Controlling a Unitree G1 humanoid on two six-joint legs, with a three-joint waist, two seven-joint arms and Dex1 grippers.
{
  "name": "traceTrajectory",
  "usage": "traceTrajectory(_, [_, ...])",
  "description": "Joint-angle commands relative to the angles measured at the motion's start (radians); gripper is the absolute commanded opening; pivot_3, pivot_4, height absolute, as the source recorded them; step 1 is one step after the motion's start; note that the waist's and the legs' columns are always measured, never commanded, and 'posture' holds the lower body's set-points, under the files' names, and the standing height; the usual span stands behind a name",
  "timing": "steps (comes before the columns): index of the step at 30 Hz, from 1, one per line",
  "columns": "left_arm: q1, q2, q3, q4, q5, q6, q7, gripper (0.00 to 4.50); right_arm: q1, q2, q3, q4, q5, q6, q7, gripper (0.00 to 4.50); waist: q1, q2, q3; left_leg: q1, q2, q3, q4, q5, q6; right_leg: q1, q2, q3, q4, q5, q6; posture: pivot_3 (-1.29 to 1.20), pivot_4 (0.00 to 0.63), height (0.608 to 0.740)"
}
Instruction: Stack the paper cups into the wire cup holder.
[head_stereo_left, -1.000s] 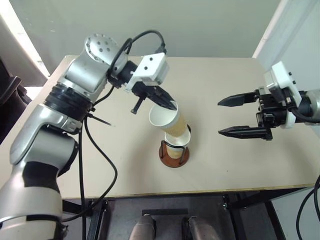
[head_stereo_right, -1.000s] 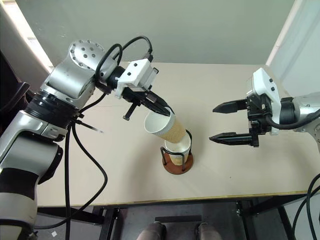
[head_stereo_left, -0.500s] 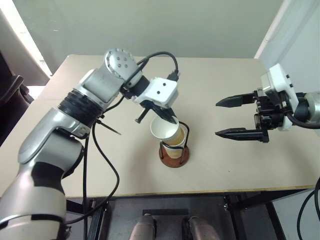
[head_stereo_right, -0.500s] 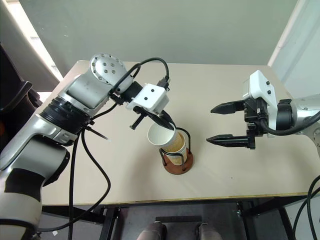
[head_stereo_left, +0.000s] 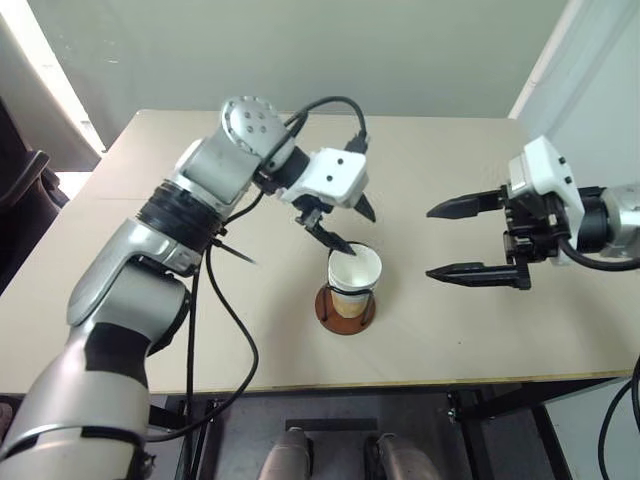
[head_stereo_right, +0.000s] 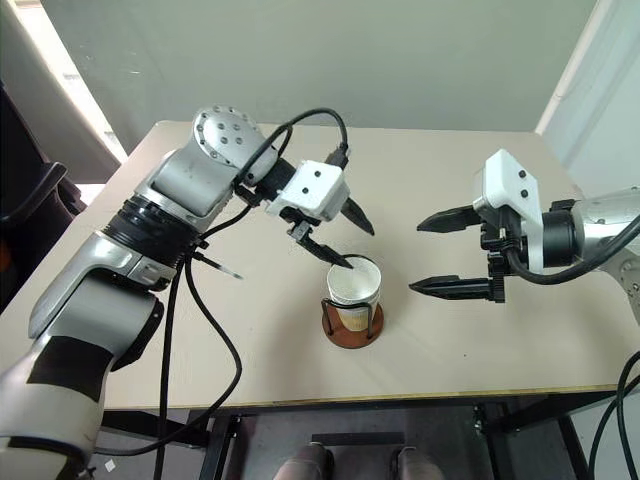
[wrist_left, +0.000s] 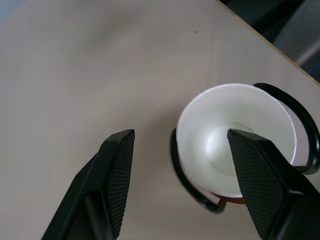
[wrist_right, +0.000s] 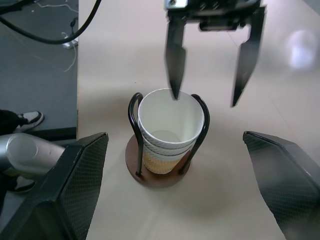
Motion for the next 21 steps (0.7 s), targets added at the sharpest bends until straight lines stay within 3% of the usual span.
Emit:
traceTrajectory(1, [0.057, 0.084, 0.128, -0.087, -0.012, 0.099, 0.015, 2.97, -0.028, 0.001, 0.032, 0.045, -0.046, -0.048, 0.027, 4.50, -0.002, 0.000, 0.000, 0.000, 0.000, 0.000, 0.000, 0.000, 0.000, 0.000, 0.000, 0.000, 0.000, 0.000, 0.000, 0.00, 0.150, 0.740])
traceTrajectory(4, [0.181, 0.200, 0.213, -0.201, -0.032, 0.198, 0.011, 2.97, -0.033, 0.008, 0.055, 0.111, -0.066, -0.075, 0.064, 4.50, -0.013, 0.002, -0.001, 0.001, 0.000, 0.000, 0.000, -0.001, 0.001, 0.000, 0.001, 0.001, 0.000, 0.000, 0.000, 0.00, 0.150, 0.740])
traceTrajectory(8, [0.469, 0.416, 0.373, -0.413, -0.094, 0.364, 0.035, 2.97, -0.061, 0.043, 0.026, 0.282, -0.043, -0.087, 0.128, 4.50, -0.025, 0.002, -0.001, 0.002, 0.000, 0.001, -0.002, 0.001, -0.001, -0.003, 0.002, 0.003, 0.000, 0.000, 0.000, 0.00, 0.150, 0.740])
traceTrajectory(12, [0.787, 0.536, 0.651, -0.538, -0.192, 0.545, 0.146, 2.97, -0.048, 0.016, 0.007, 0.415, -0.088, -0.121, 0.166, 4.50, -0.016, 0.002, -0.001, 0.001, 0.000, 0.002, -0.003, 0.003, -0.006, -0.004, 0.001, 0.004, 0.001, -0.001, -0.001, 0.00, 0.150, 0.740])
traceTrajectory(15, [1.001, 0.538, 0.875, -0.619, -0.224, 0.641, 0.237, 2.97, 0.001, -0.023, -0.047, 0.440, -0.099, -0.121, 0.150, 4.50, -0.005, 0.002, -0.001, 0.002, 0.000, 0.001, -0.005, 0.001, -0.001, -0.004, 0.000, 0.004, 0.002, -0.003, -0.005, 0.00, 0.150, 0.740])
traceTrajectory(18, [1.263, 0.454, 1.147, -0.796, -0.282, 0.757, 0.276, 2.97, 0.110, -0.059, -0.172, 0.361, -0.028, -0.050, 0.132, 4.50, -0.004, 0.002, -0.001, 0.003, 0.000, 0.003, -0.007, 0.001, -0.002, -0.003, -0.001, 0.003, 0.003, -0.006, -0.011, 0.00, 0.150, 0.740])
traceTrajectory(21, [1.412, 0.409, 1.255, -0.880, -0.296, 0.808, 0.320, 2.97, 0.150, -0.076, -0.187, 0.330, -0.019, -0.046, 0.142, 4.50, -0.009, 0.001, -0.001, 0.008, 0.000, 0.006, -0.011, 0.000, -0.004, -0.002, -0.001, 0.004, 0.004, -0.010, -0.018, 0.00, 0.150, 0.740])
